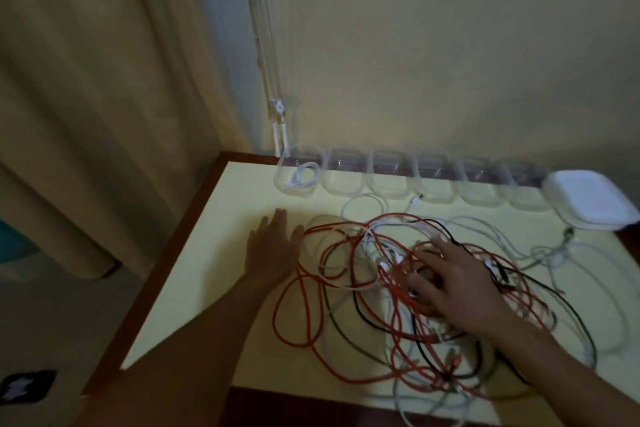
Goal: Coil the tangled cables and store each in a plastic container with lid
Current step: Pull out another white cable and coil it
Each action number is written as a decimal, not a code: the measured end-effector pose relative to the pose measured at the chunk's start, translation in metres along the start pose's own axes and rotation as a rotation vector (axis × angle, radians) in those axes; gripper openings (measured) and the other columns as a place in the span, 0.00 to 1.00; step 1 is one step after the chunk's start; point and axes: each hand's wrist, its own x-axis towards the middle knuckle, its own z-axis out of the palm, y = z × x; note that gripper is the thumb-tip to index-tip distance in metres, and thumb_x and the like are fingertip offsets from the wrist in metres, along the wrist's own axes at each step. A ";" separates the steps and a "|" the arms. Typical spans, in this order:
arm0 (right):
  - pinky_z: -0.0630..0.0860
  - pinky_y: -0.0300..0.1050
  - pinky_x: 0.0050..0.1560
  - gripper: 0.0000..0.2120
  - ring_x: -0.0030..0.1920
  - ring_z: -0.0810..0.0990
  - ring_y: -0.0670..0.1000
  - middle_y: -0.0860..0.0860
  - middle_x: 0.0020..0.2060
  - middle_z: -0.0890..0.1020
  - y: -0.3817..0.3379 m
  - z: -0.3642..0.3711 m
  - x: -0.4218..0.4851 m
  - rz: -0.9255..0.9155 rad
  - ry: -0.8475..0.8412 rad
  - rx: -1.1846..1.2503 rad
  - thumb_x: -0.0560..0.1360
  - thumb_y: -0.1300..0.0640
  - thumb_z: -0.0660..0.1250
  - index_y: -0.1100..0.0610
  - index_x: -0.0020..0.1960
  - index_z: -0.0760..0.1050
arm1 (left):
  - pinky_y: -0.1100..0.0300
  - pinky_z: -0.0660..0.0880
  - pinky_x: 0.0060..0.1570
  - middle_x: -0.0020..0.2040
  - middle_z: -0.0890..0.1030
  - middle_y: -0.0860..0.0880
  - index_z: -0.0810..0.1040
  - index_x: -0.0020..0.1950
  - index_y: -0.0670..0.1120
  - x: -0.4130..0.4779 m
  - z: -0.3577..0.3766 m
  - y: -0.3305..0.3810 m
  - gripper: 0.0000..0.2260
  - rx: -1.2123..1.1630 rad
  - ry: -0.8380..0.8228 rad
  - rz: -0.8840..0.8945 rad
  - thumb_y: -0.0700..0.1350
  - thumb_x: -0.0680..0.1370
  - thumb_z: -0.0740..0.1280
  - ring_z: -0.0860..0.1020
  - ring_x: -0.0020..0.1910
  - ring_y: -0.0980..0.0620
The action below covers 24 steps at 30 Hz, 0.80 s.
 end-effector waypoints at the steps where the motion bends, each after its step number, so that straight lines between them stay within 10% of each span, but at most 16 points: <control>1: 0.65 0.60 0.73 0.34 0.77 0.65 0.58 0.54 0.76 0.69 0.005 0.007 -0.009 0.000 -0.032 -0.068 0.76 0.27 0.49 0.44 0.70 0.76 | 0.46 0.54 0.76 0.79 0.62 0.42 0.60 0.80 0.46 -0.008 -0.001 0.012 0.28 -0.014 0.013 0.042 0.57 0.84 0.56 0.59 0.79 0.43; 8: 0.74 0.57 0.64 0.19 0.62 0.80 0.56 0.50 0.65 0.81 0.015 0.009 -0.043 -0.049 0.046 -0.087 0.76 0.41 0.61 0.47 0.59 0.83 | 0.56 0.77 0.56 0.56 0.85 0.49 0.80 0.65 0.49 -0.078 0.016 0.071 0.18 -0.201 0.089 0.402 0.55 0.80 0.63 0.82 0.55 0.49; 13: 0.79 0.54 0.58 0.23 0.58 0.81 0.55 0.50 0.59 0.83 0.029 -0.005 -0.063 -0.142 0.055 -0.121 0.76 0.37 0.58 0.49 0.57 0.83 | 0.51 0.81 0.44 0.39 0.85 0.52 0.83 0.50 0.47 -0.097 0.019 0.098 0.15 -0.420 0.063 0.285 0.51 0.83 0.58 0.82 0.37 0.51; 17: 0.78 0.48 0.49 0.02 0.50 0.81 0.51 0.44 0.46 0.81 0.025 -0.038 -0.077 -0.082 0.049 0.091 0.76 0.50 0.67 0.45 0.45 0.76 | 0.71 0.69 0.45 0.50 0.86 0.47 0.84 0.54 0.42 -0.097 -0.019 0.139 0.11 -0.490 0.201 0.337 0.43 0.84 0.62 0.81 0.50 0.51; 24: 0.79 0.48 0.54 0.13 0.46 0.82 0.43 0.44 0.53 0.82 -0.034 -0.121 -0.052 0.017 0.230 0.597 0.78 0.47 0.70 0.47 0.61 0.76 | 0.65 0.71 0.47 0.47 0.85 0.53 0.85 0.51 0.49 -0.115 -0.119 0.227 0.11 -0.661 0.114 0.451 0.46 0.82 0.63 0.78 0.46 0.61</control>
